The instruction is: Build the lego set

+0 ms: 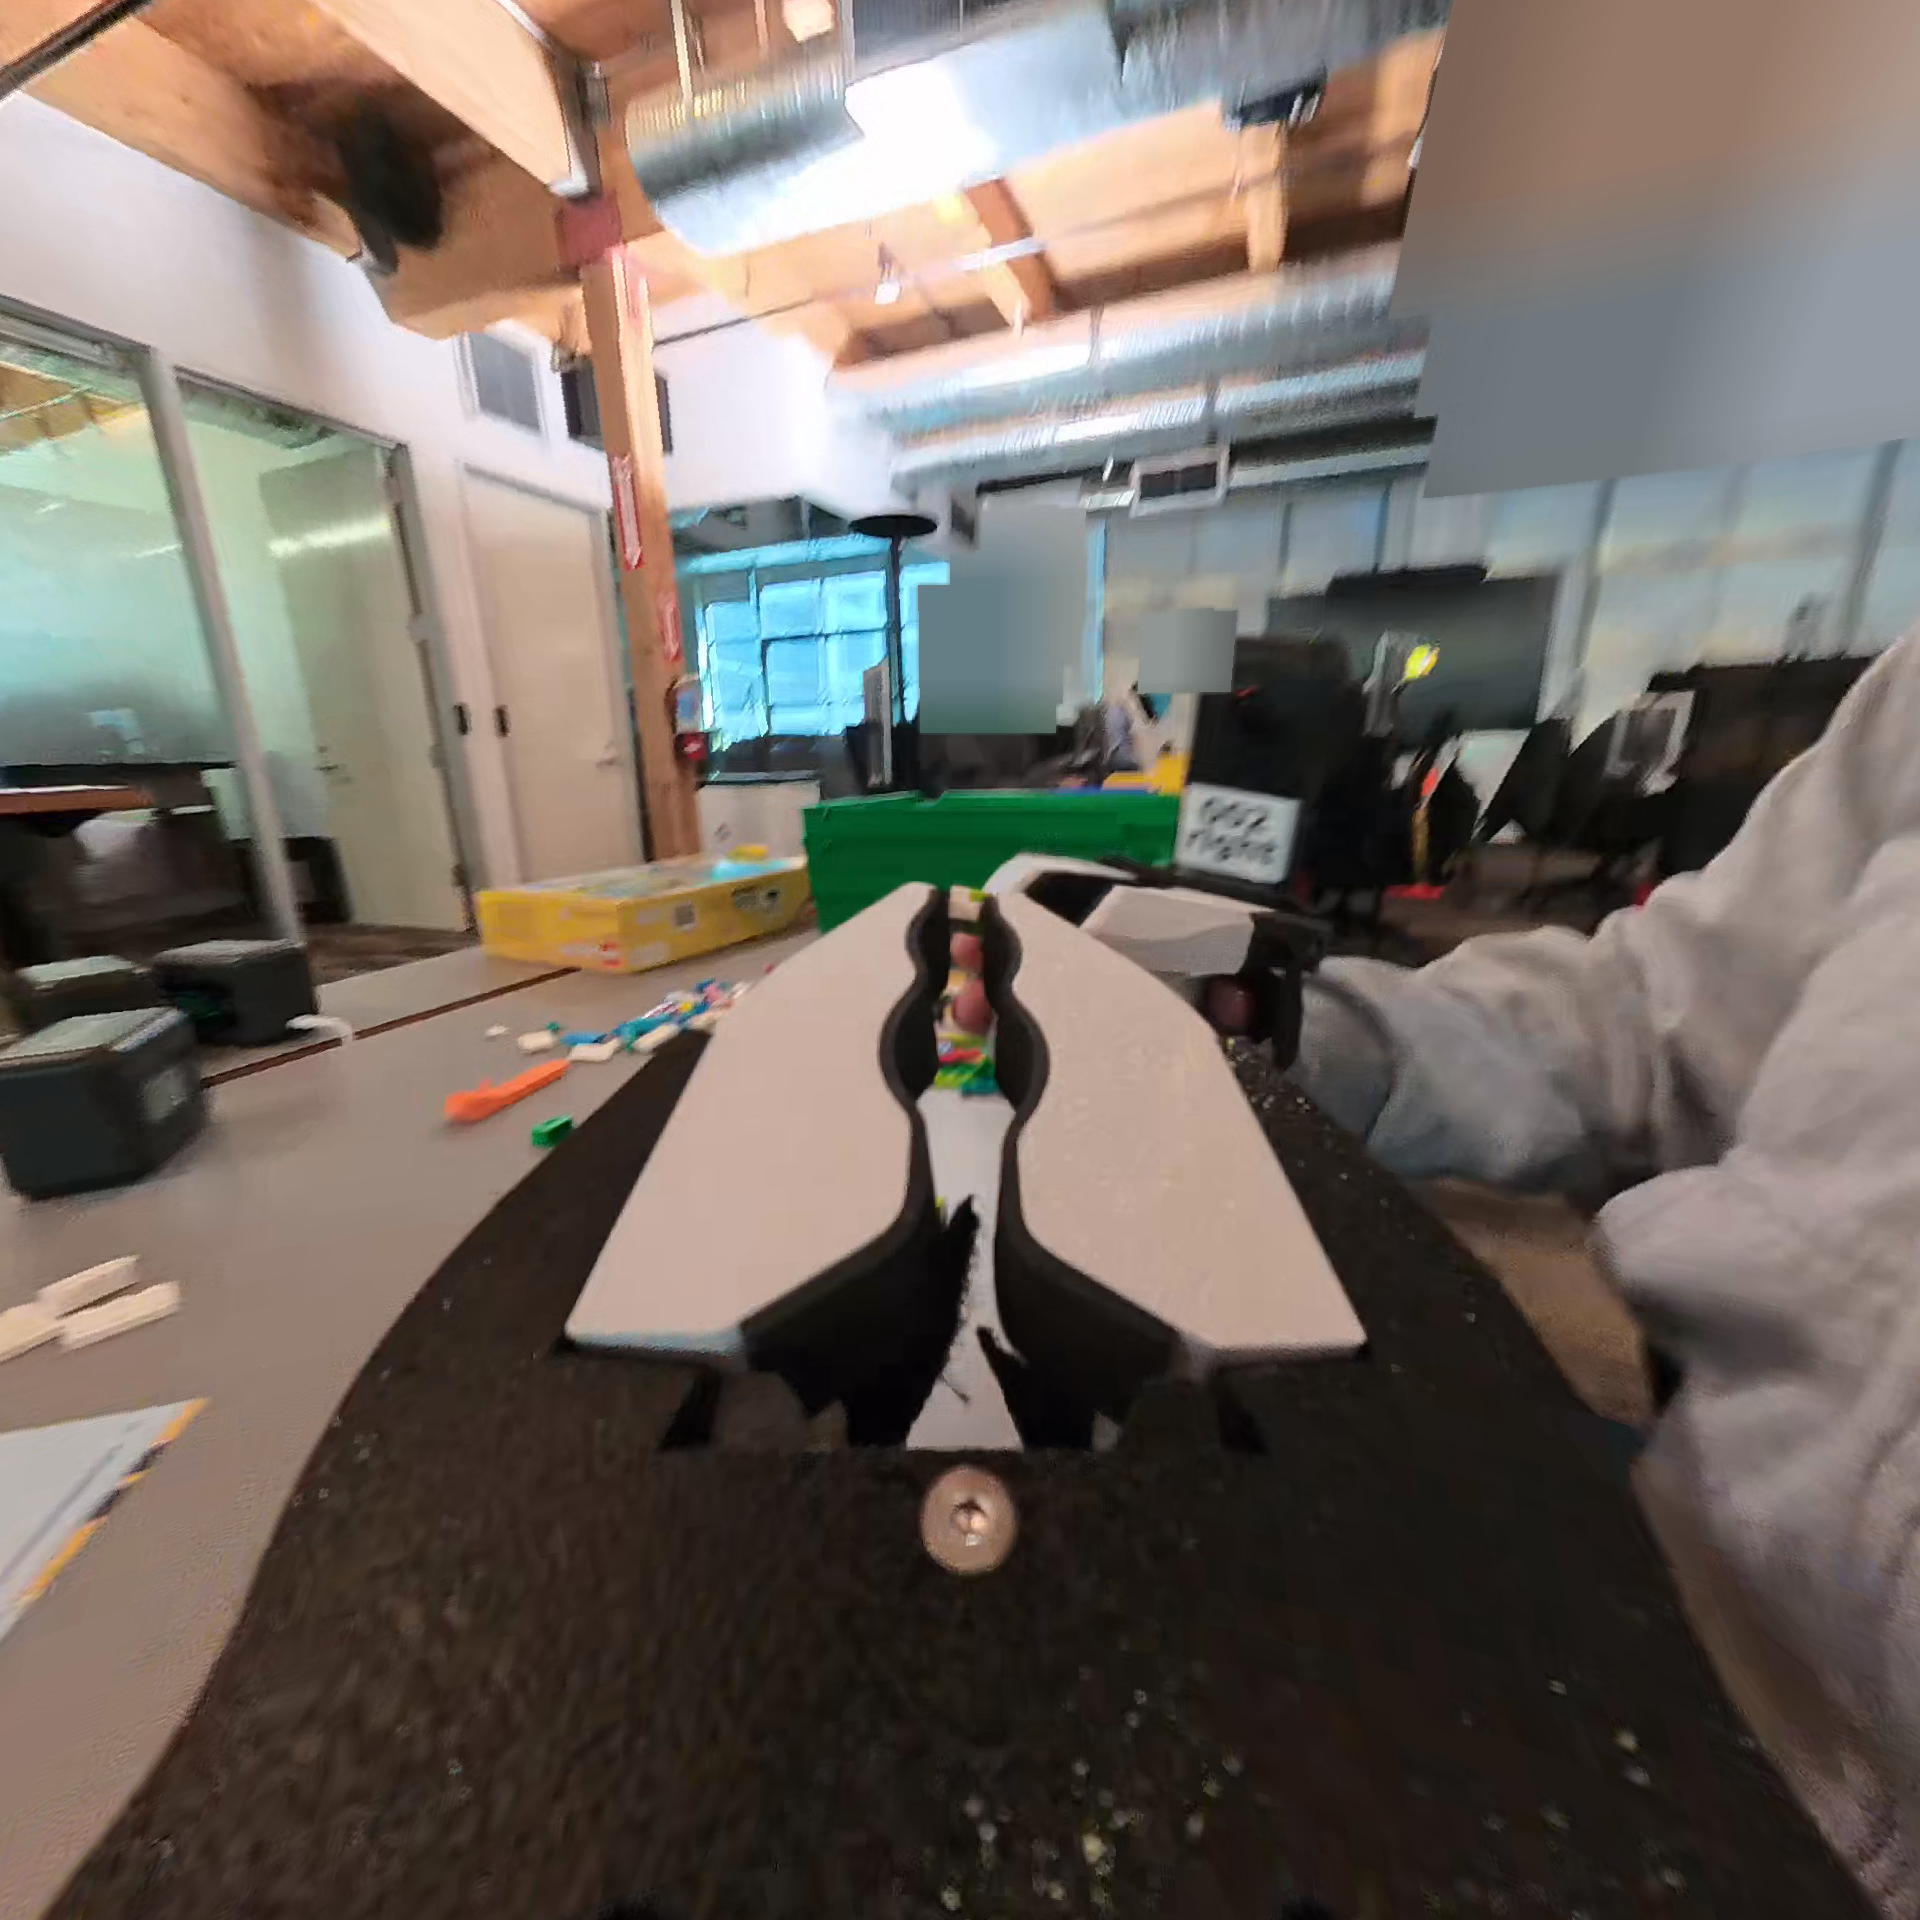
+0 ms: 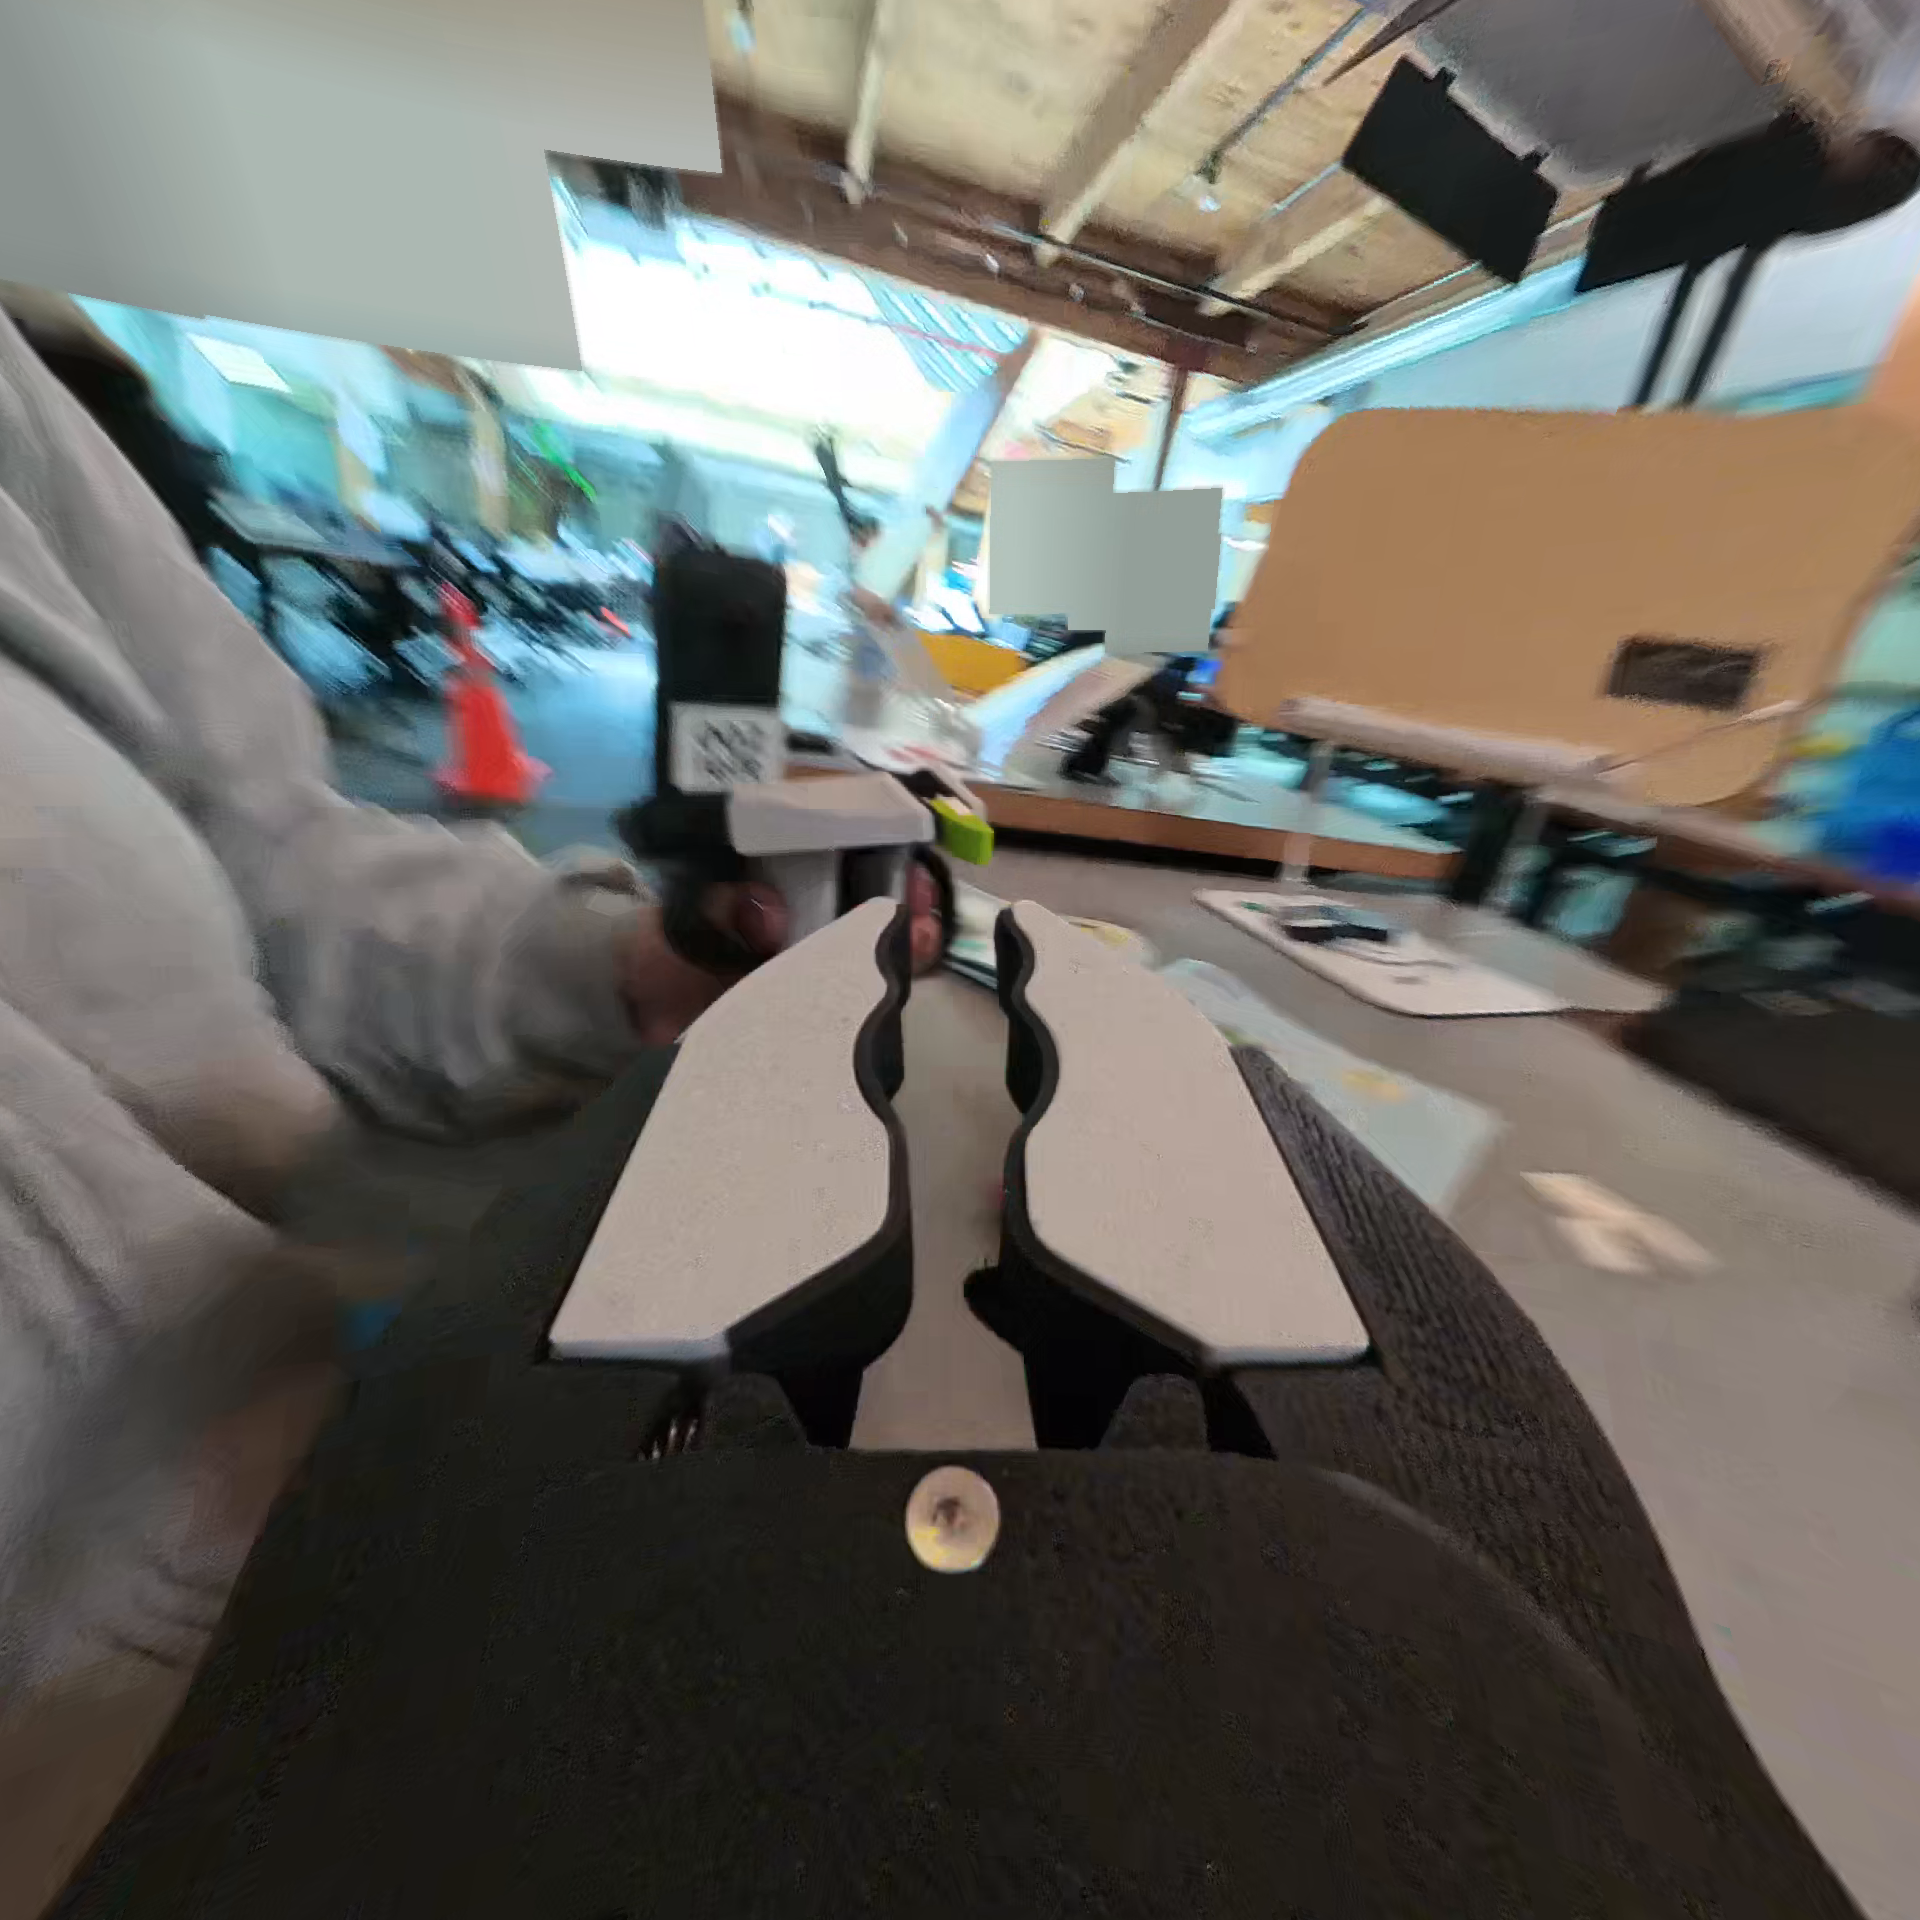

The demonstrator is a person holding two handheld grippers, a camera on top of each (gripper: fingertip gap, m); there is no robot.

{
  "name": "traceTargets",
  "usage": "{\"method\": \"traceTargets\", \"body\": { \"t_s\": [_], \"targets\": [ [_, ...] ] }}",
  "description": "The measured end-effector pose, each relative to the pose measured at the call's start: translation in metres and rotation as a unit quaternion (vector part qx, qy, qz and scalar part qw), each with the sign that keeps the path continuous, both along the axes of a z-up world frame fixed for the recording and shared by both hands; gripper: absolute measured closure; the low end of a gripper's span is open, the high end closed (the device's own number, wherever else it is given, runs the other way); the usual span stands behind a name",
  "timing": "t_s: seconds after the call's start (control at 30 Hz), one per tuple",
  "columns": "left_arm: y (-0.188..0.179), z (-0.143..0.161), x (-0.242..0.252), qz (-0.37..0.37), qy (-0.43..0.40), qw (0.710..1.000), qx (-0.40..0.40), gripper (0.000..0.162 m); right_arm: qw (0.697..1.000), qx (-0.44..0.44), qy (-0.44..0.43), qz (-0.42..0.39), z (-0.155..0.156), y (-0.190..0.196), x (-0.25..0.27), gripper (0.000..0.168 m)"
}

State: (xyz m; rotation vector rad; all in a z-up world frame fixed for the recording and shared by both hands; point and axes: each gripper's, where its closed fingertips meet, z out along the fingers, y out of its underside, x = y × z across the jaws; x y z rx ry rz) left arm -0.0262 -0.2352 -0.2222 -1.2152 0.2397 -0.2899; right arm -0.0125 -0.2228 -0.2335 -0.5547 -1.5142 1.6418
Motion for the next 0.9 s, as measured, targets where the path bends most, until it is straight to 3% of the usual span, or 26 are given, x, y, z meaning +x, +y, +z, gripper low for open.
{"method": "traceTargets", "body": {
  "t_s": [0.07,0.2,0.4,0.63,0.77,0.9],
  "targets": [
    [-0.004,0.007,0.004,-0.030,-0.030,0.999,0.018,0.156,0.995,-0.077,-0.038,0.053,0.009,-0.005,0.003,0.153],
    [-0.008,0.013,0.019,-0.077,-0.056,0.995,0.033,0.157,0.985,-0.144,-0.045,0.083,0.020,-0.009,0.006,0.155],
    [-0.012,0.018,0.040,-0.122,-0.051,0.990,0.039,0.156,0.977,-0.147,-0.039,0.150,0.025,-0.029,0.020,0.160],
    [-0.013,0.020,0.047,-0.146,-0.065,0.986,0.043,0.157,0.968,-0.181,-0.026,0.169,0.032,-0.031,0.025,0.165],
    [-0.012,0.016,0.046,-0.156,-0.076,0.985,0.018,0.156,0.973,-0.155,-0.033,0.166,0.029,-0.031,0.024,0.167],
    [-0.012,0.010,0.035,-0.085,0.006,0.996,0.009,0.141,0.980,-0.125,-0.043,0.150,0.027,-0.020,0.023,0.168]
  ]
}}
